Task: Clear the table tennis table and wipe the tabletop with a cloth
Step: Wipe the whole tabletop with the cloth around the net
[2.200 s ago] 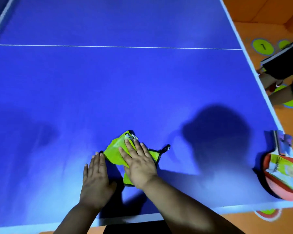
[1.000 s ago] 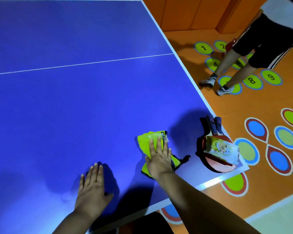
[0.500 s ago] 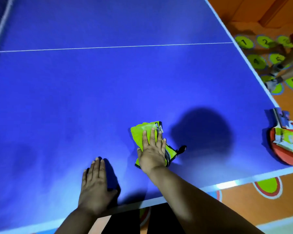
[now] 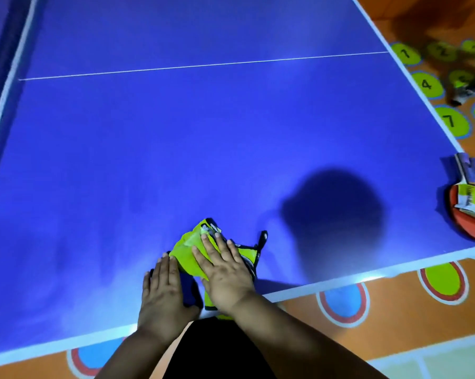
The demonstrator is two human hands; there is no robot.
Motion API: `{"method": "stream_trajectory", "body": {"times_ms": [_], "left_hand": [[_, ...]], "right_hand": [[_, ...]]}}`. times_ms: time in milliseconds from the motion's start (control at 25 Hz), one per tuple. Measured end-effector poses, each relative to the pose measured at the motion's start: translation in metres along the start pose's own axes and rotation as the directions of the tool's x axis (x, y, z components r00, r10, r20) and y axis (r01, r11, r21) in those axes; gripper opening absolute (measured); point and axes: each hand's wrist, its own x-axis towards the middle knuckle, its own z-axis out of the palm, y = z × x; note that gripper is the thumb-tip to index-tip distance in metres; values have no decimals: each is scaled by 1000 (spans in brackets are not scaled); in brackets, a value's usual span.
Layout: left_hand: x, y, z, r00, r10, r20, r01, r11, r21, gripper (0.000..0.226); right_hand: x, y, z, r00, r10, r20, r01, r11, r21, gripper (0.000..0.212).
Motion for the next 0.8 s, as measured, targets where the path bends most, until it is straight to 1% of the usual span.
{"method": "stream_trajectory", "body": {"times_ms": [80,200,280,400,480,560,640,800], "left_hand": [[3,26,4,994,88,62,-91,995,45,112],[14,72,7,970,234,60,-238,968,78,112],[22,106,10,953,295,72,-302,947,109,111],[32,160,16,929,346,134,-361,925,114,112],[38,194,24,912,390,128,-405,907,118,116],[41,224,33,899,417,134,-432,894,120,123],[43,245,41,890,427,162,-446,888,114,129],[42,272,51,890,426,161,-447,884,137,133]], "right_hand": [[-17,31,-5,998,56,-21,-56,998,30,77],[-42,93,-11,973,218,-69,-215,975,59,78],[-58,142,-16,940,327,-102,-320,944,79,78],[-84,216,-22,897,427,-120,-414,903,115,70],[-101,267,-27,866,485,-122,-468,872,147,65],[-117,313,-32,844,523,-120,-507,850,143,68],[-128,350,-38,819,563,-114,-546,824,149,67],[-151,410,-48,754,654,-63,-636,750,181,64]]}}
